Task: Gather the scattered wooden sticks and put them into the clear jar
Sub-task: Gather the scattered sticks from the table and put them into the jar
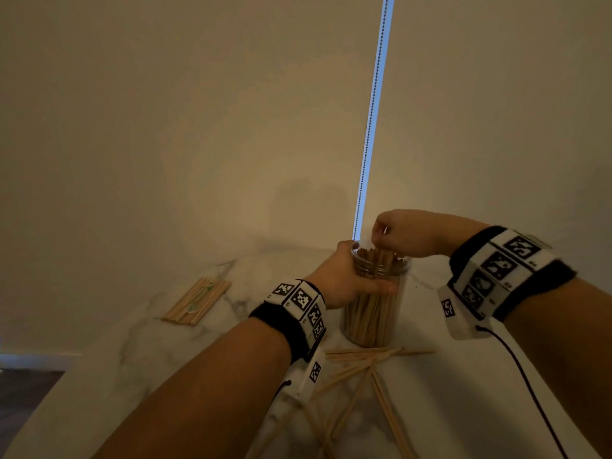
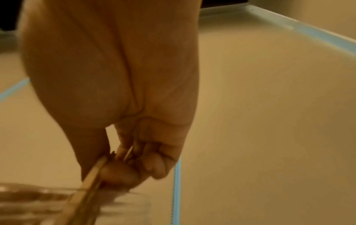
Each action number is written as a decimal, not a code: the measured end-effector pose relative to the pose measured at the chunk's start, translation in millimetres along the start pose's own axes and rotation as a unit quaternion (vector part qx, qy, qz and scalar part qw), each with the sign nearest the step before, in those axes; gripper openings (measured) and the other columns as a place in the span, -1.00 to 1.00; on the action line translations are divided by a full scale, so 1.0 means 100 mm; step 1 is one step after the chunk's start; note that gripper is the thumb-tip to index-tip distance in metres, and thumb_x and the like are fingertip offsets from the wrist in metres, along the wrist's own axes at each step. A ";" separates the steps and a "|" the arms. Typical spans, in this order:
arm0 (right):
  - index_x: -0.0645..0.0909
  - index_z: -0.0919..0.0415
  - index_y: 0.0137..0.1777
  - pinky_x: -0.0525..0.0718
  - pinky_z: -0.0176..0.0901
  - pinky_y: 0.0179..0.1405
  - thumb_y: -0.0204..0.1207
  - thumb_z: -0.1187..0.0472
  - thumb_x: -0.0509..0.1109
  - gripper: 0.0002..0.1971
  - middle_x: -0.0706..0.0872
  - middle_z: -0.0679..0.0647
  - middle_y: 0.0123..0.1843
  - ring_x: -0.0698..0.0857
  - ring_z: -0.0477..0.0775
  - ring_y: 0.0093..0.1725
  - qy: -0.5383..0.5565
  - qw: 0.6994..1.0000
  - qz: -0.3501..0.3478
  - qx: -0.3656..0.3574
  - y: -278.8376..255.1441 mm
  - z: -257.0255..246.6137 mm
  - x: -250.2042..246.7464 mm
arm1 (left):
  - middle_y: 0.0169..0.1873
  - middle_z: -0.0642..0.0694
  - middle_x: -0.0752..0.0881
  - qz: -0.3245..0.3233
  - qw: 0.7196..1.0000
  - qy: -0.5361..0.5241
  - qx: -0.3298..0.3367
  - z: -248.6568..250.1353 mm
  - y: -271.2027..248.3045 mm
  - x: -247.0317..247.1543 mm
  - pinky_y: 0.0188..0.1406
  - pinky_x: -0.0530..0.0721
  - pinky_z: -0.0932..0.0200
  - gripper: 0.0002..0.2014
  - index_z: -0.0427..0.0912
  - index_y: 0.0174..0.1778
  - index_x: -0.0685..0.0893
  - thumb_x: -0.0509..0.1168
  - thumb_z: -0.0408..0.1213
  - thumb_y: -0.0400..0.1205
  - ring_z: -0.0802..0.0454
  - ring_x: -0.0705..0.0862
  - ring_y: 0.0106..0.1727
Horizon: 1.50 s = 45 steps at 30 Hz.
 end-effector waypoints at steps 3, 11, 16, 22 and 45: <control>0.79 0.04 -0.03 0.63 -0.15 -0.10 0.58 0.06 0.44 -0.88 0.80 -0.03 -0.11 0.75 0.01 -0.09 0.035 0.998 0.060 0.000 -0.05 0.09 -0.03 | 0.14 0.16 0.61 -0.005 1.000 -0.010 -0.013 -0.01 -0.01 0.01 -0.08 0.47 0.52 0.06 -0.19 0.71 0.06 0.65 -0.20 0.45 0.21 0.59 0.17; 0.74 -0.04 -0.10 0.51 -0.32 -0.27 0.54 0.22 0.46 -0.89 0.78 -0.08 -0.12 0.71 -0.06 -0.11 0.071 0.995 0.067 0.006 -0.21 0.04 0.01 | 0.12 0.15 0.61 -0.013 0.999 -0.033 -0.006 -0.02 -0.02 0.02 -0.25 0.47 0.71 0.04 -0.24 0.71 0.03 0.62 -0.30 0.49 0.41 0.56 -0.03; 0.75 0.01 0.10 0.64 -0.28 -0.18 0.62 0.22 0.38 -0.84 0.79 -0.04 -0.02 0.74 -0.06 -0.07 0.101 0.990 0.100 0.019 -0.23 0.04 0.03 | 0.36 0.00 0.63 -0.014 1.000 -0.012 -0.010 -0.05 0.02 0.01 0.25 0.50 0.24 0.14 -0.16 0.72 0.01 0.67 -0.12 0.41 0.12 0.59 0.30; 0.75 -0.01 -0.06 0.55 -0.30 -0.26 0.58 0.17 0.43 -0.92 0.76 -0.09 -0.14 0.69 -0.08 -0.16 0.085 0.996 0.030 0.001 -0.22 -0.13 0.05 | 0.08 0.19 0.65 -0.012 1.000 -0.008 0.006 -0.02 -0.03 0.01 -0.01 0.52 0.43 0.02 -0.19 0.67 0.10 0.65 -0.21 0.46 0.35 0.61 0.03; 0.71 0.23 -0.20 0.79 -0.13 -0.33 0.47 -0.23 0.50 -0.54 0.79 0.11 -0.34 0.72 0.07 -0.48 0.073 0.966 -0.218 0.120 -1.37 -0.33 1.16 | -0.01 -0.16 0.77 -0.166 0.810 0.533 -0.181 -0.28 -1.56 -0.22 -0.21 0.55 0.15 -0.07 -0.27 0.12 0.69 0.19 0.63 0.37 -0.05 0.71 -0.08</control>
Point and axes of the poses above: each hand's wrist, its own y-axis towards the middle knuckle, its own x-axis out of the palm, z = x × y, the point moved 4 cm from there along y, towards the middle knuckle
